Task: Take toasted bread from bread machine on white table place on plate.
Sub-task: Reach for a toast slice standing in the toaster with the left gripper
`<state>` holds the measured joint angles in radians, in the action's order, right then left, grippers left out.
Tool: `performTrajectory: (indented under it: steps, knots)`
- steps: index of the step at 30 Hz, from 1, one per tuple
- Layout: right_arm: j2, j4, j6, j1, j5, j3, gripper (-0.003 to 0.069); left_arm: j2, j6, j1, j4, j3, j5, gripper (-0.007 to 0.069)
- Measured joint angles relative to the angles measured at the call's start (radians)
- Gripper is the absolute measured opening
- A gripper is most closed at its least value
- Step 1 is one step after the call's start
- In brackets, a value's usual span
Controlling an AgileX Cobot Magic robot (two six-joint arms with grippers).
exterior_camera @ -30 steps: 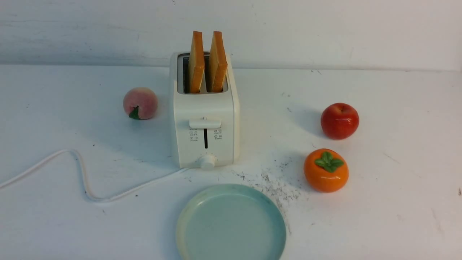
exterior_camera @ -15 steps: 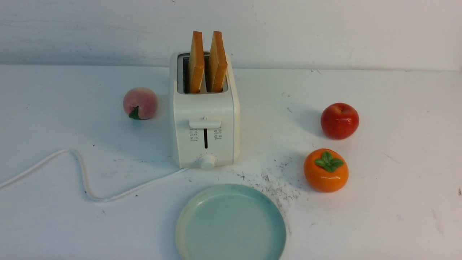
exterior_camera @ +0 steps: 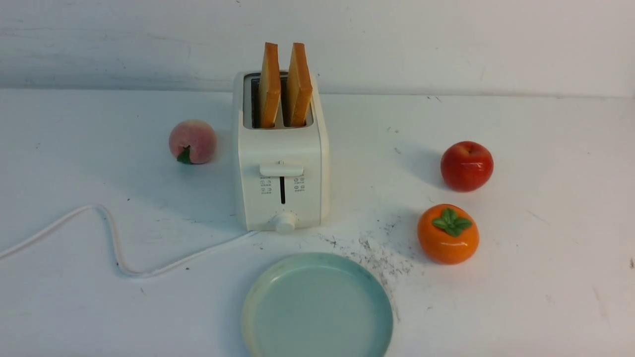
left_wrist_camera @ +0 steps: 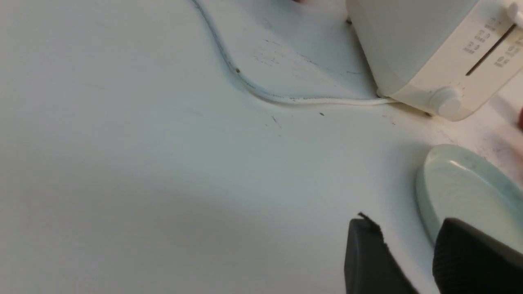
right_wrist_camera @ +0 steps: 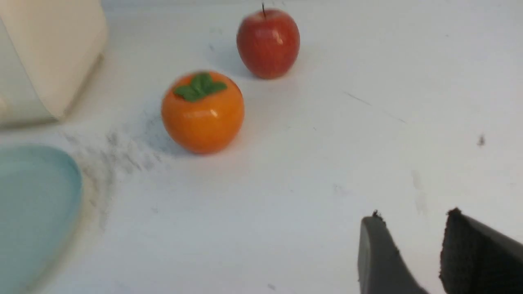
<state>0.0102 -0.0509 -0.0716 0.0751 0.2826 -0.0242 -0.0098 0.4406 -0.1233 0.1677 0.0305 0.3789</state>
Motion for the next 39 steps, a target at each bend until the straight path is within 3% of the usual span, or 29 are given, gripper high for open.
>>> performTrajectory:
  steps: [6,9,19,24,26,30,32,35,39]
  knots:
    - [0.0,-0.349,-0.317,0.0,-0.113,0.0,0.024,0.0,0.113,0.0,0.422,0.0,-0.057,0.0238]
    - [0.0,-0.444,-0.373,0.0,-0.126,0.0,0.024,0.0,0.117,0.0,0.547,0.0,-0.088,0.0238]
    - [0.0,-0.523,-0.394,0.0,-0.147,0.0,0.0232,0.0,0.128,0.0,0.628,0.0,-0.179,0.0238]
    - [0.0,-0.506,-0.327,0.0,-0.215,0.068,0.0197,0.0,0.139,0.0,0.76,0.0,-0.317,0.0238]
    - [-0.012,-0.471,-0.225,0.0,-0.231,0.162,0.0148,0.0,0.137,0.0,0.839,-0.025,-0.343,0.0238]
    - [-0.096,-0.442,-0.097,0.0,-0.166,0.292,0.0066,0.0,0.083,0.0,0.861,-0.115,-0.334,0.0232]
    - [-0.215,-0.431,-0.03,0.0,-0.033,0.39,0.0002,0.024,0.004,0.0,0.861,-0.177,-0.302,0.0205]
    - [-0.355,-0.427,-0.012,0.0,0.154,0.474,-0.0017,0.106,-0.094,0.0,0.861,-0.219,-0.233,0.0149]
    - [-0.556,-0.422,0.001,0.0,0.398,0.574,-0.0018,0.271,-0.157,0.0,0.87,-0.265,-0.003,0.0042]
